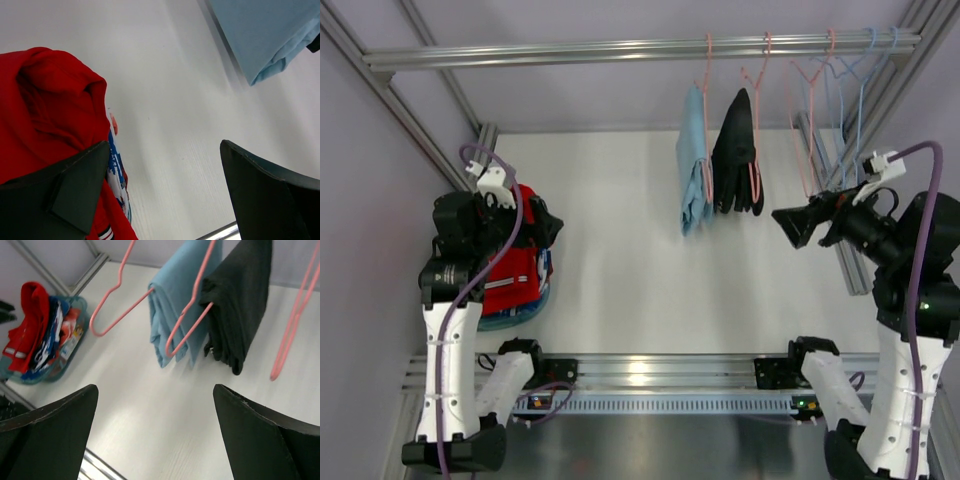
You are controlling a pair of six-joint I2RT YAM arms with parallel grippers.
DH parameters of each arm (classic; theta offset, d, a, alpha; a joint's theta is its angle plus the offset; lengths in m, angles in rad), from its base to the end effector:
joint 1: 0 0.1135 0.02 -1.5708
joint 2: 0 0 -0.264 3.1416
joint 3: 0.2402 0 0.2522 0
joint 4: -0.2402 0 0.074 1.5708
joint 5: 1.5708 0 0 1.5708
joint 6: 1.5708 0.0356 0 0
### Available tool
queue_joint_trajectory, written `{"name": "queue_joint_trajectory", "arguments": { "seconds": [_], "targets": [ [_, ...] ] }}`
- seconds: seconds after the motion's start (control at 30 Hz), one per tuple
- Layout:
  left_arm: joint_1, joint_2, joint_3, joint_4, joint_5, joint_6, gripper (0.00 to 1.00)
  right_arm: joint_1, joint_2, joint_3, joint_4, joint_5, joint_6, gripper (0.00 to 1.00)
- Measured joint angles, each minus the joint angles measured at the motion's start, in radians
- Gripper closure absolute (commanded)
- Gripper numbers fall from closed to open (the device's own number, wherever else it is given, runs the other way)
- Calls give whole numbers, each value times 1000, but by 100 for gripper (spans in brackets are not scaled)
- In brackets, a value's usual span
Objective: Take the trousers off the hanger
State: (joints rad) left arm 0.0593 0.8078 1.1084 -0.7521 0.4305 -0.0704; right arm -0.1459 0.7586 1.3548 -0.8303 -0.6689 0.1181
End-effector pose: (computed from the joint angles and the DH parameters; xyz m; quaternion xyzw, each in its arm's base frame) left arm 0.1501 -0.0060 0.3877 0.0595 0.8335 -0.1839 0.5176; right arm 0.0987 0.0078 0.4587 -0.1041 0.7617 0.2495 0.5889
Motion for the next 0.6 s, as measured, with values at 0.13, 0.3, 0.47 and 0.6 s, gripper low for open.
{"name": "queue_joint_trajectory", "arguments": {
  "seconds": [0.13,0.3,0.47,0.6],
  "targets": [
    [0,0,12,-35,21,0,2,0,-78,-116,-37,-129,-88,1],
    [0,7,38,-89,-12,-6,2,0,-116,-225,-100,-219,-182,1],
    [0,18,98,-108,-66,8,2,0,-160,-286,-135,-226,-249,1],
    [0,45,142,-117,-80,23,2,0,-179,-303,-136,-232,-258,1]
  ]
}}
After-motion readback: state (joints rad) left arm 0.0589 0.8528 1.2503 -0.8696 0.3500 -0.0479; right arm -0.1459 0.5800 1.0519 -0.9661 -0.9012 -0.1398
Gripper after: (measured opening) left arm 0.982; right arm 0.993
